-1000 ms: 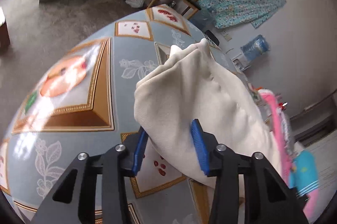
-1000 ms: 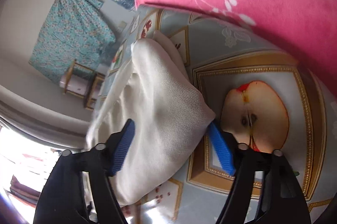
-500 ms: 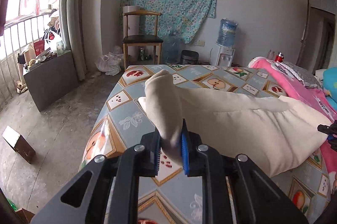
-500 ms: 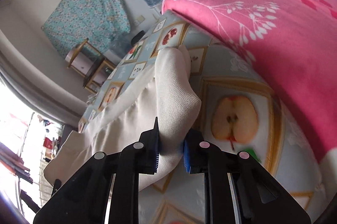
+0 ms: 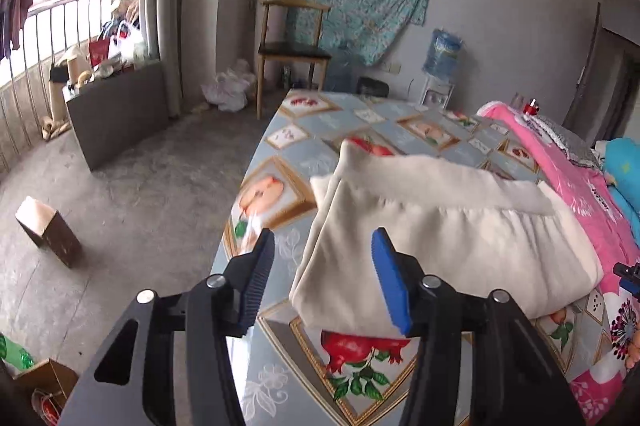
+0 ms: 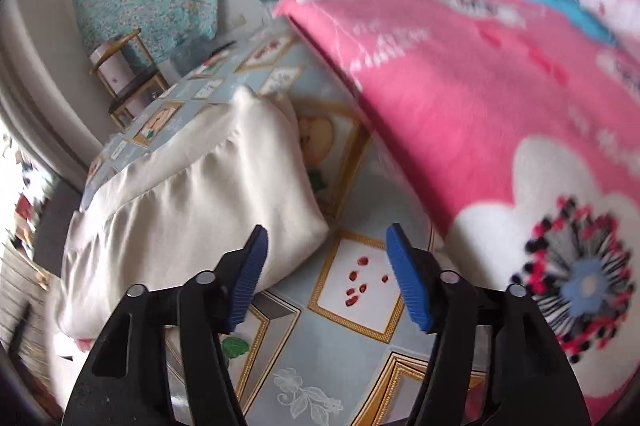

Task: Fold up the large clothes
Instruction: 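Lay the folded jacket down and open both grippers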

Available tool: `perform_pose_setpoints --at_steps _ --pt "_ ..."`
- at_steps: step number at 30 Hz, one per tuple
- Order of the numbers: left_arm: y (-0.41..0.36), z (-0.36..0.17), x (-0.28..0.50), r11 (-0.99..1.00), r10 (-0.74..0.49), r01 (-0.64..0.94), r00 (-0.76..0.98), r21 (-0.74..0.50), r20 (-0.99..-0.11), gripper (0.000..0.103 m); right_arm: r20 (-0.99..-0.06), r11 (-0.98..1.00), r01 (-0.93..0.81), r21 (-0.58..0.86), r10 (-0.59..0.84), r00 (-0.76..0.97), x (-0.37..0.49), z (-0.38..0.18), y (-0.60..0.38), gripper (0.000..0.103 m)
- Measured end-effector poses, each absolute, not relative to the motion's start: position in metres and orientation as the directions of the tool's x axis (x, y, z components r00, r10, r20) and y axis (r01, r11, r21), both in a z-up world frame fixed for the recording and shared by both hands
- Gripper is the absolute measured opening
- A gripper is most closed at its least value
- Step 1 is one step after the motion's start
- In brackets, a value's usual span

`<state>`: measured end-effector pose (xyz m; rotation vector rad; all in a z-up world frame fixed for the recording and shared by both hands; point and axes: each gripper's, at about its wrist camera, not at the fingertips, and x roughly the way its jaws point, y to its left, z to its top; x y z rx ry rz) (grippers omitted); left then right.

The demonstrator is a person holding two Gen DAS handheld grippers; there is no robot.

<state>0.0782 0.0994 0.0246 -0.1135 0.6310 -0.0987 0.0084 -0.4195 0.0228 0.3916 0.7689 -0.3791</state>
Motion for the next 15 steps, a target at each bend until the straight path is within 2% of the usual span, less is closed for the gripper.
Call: perform_pose_setpoints --at_steps 2,4,7,10,13,15 --pt "0.081 0.031 0.088 0.983 -0.182 0.138 0.799 -0.120 -0.573 0.058 -0.702 0.913 0.375 0.162 -0.161 0.694 0.021 0.029 -0.393 0.068" --pt "0.055 0.026 0.106 0.971 -0.223 0.224 0.740 -0.080 -0.635 0.062 -0.695 0.955 0.273 0.113 -0.120 0.709 0.042 0.028 -0.361 0.071" --pt "0.021 0.007 0.124 0.951 -0.265 0.302 0.670 -0.073 -0.694 0.062 -0.695 0.984 0.165 0.066 -0.073 0.715 0.070 0.018 -0.325 0.076" --pt "0.006 -0.018 0.138 0.947 -0.272 0.311 0.639 -0.083 -0.719 0.063 -0.725 0.988 0.125 0.092 -0.019 0.689 0.096 -0.004 -0.316 0.076" --pt "0.007 -0.049 0.154 0.963 -0.218 0.257 0.580 -0.078 -0.785 0.064 -0.797 0.984 0.176 0.017 -0.093 0.597 0.112 -0.033 -0.313 0.081" --pt "0.009 -0.046 0.150 0.961 -0.240 0.257 0.600 -0.101 -0.763 0.065 -0.813 0.982 0.188 0.023 -0.091 0.575 0.112 -0.041 -0.311 0.081"
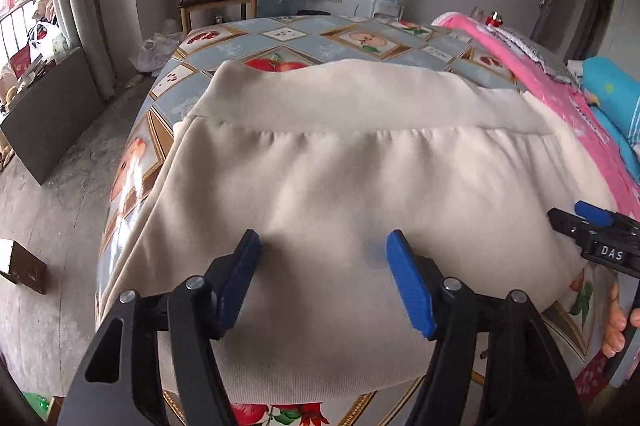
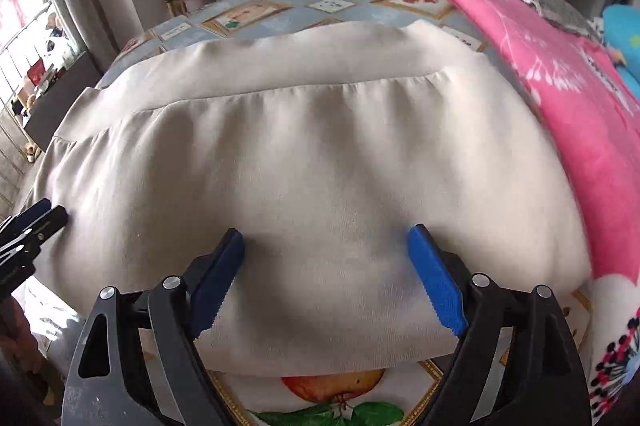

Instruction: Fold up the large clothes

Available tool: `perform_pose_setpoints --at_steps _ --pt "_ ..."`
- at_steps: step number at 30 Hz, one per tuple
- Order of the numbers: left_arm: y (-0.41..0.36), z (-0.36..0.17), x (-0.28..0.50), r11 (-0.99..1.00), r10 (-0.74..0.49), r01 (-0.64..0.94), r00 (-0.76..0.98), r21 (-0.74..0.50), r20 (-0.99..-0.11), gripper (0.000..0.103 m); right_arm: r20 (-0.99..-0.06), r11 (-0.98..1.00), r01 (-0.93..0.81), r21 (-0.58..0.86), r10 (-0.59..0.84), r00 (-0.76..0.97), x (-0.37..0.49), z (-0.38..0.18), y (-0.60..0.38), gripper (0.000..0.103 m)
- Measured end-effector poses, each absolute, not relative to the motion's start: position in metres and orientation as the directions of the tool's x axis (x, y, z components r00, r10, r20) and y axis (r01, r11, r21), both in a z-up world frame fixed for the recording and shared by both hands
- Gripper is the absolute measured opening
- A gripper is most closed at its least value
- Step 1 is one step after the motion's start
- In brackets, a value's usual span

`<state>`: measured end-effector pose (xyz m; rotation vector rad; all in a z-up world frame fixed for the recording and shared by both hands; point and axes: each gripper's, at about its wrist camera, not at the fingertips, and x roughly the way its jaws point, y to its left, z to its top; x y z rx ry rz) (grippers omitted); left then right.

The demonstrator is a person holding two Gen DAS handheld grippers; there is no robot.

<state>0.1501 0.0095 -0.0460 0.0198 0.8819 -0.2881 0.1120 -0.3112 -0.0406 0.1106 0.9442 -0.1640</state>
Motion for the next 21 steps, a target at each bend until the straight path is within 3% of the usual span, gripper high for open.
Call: perform_pose_setpoints --at_steps 5,12,21 --pt "0.015 -0.022 0.133 0.945 -0.291 0.307 0.624 -0.115 -0.725 0.070 -0.798 0.980 0.173 0.101 -0.025 0.602 0.090 -0.015 -0.303 0.084" --pt "0.018 0.036 0.080 0.910 -0.397 0.385 0.710 -0.151 -0.581 0.098 -0.694 0.983 0.142 0.116 -0.022 0.720 0.035 0.027 -0.277 0.096" --pt "0.010 0.094 0.037 0.922 -0.377 0.376 0.816 -0.093 -0.438 0.098 -0.508 0.972 0.236 0.004 -0.201 0.838 -0.016 0.077 -0.258 0.096"
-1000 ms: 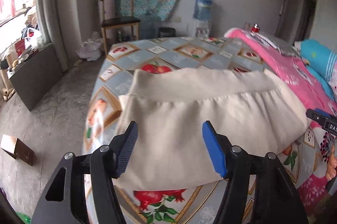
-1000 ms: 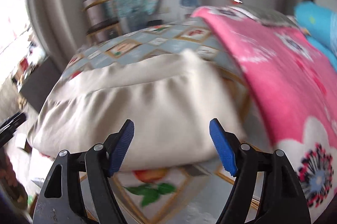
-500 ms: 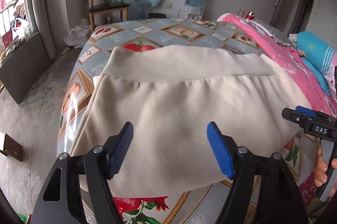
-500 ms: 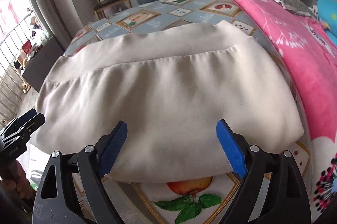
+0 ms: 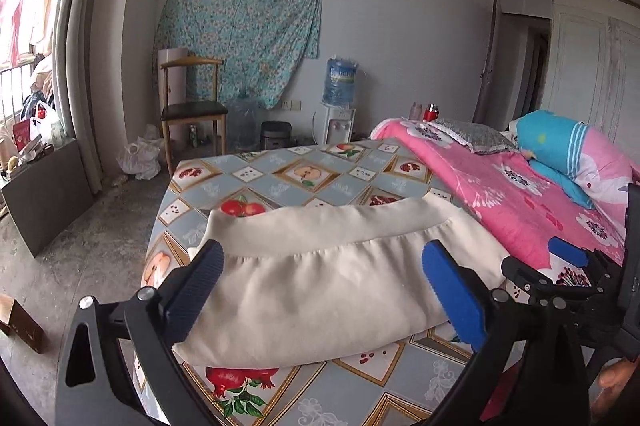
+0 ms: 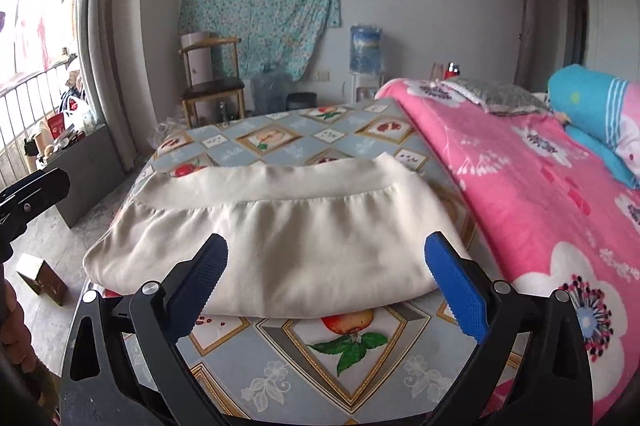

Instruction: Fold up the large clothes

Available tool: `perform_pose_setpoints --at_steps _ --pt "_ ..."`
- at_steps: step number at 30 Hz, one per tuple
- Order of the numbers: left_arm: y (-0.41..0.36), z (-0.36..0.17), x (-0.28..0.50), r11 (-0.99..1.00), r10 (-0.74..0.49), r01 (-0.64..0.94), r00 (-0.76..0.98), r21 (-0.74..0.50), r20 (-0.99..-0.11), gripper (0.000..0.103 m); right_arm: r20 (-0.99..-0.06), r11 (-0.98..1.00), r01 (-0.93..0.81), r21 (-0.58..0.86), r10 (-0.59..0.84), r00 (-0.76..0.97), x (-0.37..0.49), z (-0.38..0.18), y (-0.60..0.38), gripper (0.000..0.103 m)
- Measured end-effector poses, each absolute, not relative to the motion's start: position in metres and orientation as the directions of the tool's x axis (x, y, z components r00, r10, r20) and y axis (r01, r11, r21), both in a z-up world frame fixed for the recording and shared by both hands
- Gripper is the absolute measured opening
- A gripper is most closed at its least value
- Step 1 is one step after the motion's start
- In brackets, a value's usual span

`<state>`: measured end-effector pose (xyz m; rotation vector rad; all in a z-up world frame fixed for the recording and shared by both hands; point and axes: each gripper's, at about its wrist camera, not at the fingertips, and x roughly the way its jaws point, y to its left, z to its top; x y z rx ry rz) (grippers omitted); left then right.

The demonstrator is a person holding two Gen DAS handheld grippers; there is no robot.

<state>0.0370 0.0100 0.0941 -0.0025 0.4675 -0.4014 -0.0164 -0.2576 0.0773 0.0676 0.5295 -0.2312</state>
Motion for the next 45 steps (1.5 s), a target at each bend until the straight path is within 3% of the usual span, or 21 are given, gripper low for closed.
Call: perform_pose_setpoints --at_steps 8,18,23,29,45 --pt "-0.011 0.095 0.021 0.974 -0.174 0.221 0.869 0.049 -0.463 0.098 -0.414 0.936 0.345 -0.076 -0.344 0.843 -0.042 0.088 -0.253 0.096" --pt "-0.020 0.079 0.029 0.987 -0.140 0.161 0.813 -0.012 -0.565 0.098 -0.547 0.941 0.335 -0.058 -0.310 0.777 -0.034 0.065 -0.260 0.096" --pt "-0.030 0.054 0.044 0.986 -0.046 0.141 0.735 0.086 -0.677 0.098 -0.649 0.951 0.311 0.009 -0.230 0.725 -0.024 0.049 -0.264 0.096" --pt "-0.030 0.032 0.050 0.991 -0.042 0.121 0.666 0.052 -0.745 0.098 -0.732 0.953 0.299 0.048 -0.170 0.660 -0.011 0.031 -0.268 0.096" --pt "-0.037 0.007 0.063 0.994 -0.023 0.105 0.557 0.043 -0.830 0.098 -0.791 0.957 0.288 0.022 -0.160 0.591 0.003 0.020 -0.276 0.096"
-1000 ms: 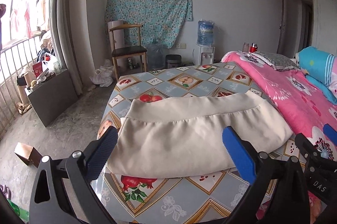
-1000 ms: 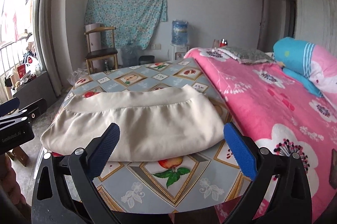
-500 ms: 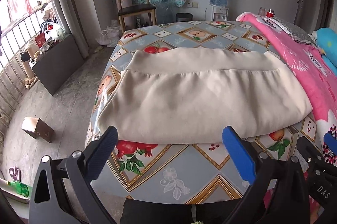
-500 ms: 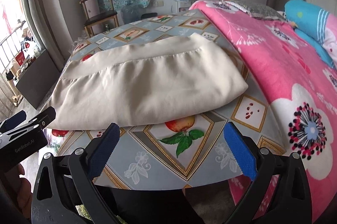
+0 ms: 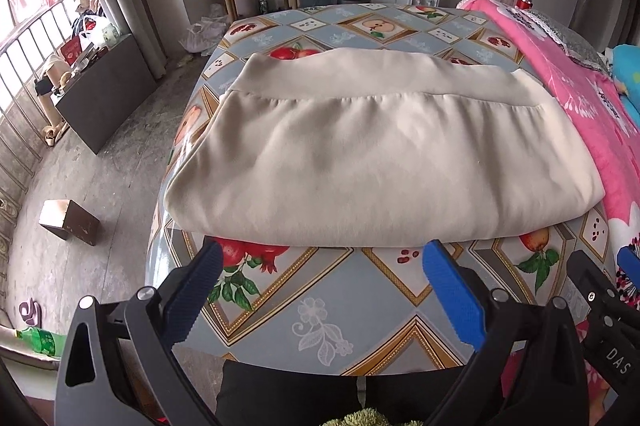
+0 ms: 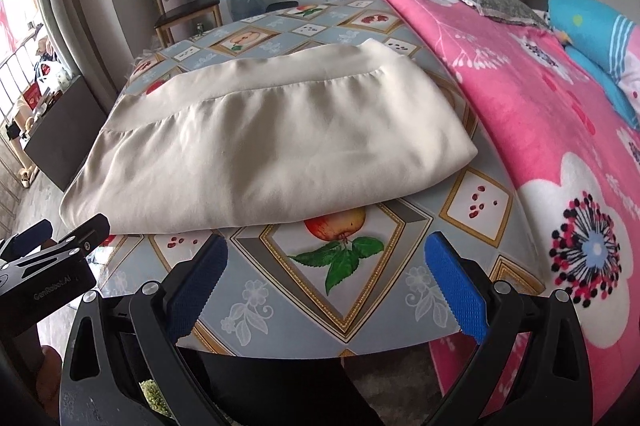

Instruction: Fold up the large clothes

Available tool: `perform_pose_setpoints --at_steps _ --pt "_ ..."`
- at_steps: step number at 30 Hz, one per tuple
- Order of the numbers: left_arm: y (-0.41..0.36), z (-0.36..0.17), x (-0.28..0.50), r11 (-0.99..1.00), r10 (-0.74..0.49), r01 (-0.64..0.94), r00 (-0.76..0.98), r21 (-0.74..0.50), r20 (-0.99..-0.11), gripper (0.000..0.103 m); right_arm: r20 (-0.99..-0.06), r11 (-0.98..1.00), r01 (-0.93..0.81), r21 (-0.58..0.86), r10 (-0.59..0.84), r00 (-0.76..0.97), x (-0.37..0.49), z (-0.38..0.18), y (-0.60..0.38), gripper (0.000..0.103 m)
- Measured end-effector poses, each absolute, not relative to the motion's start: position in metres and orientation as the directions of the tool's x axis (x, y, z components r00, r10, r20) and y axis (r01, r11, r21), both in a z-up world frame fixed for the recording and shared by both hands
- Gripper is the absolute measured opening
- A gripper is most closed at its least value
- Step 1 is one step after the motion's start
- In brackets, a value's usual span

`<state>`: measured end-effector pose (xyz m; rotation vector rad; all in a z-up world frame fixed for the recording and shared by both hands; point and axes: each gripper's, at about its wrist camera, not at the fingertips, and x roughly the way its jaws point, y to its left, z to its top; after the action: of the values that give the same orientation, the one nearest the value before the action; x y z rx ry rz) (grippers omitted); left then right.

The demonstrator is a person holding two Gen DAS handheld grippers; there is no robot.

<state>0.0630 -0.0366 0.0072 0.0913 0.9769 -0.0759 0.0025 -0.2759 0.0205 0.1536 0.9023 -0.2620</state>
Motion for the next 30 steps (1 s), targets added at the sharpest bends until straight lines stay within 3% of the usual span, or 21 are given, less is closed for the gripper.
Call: perform_pose_setpoints --at_steps 30 --pt "-0.042 0.007 0.069 0.990 -0.054 0.136 0.548 0.025 -0.835 0.098 -0.802 0.961 0.275 -0.002 -0.166 0.574 0.014 0.021 -0.272 0.096"
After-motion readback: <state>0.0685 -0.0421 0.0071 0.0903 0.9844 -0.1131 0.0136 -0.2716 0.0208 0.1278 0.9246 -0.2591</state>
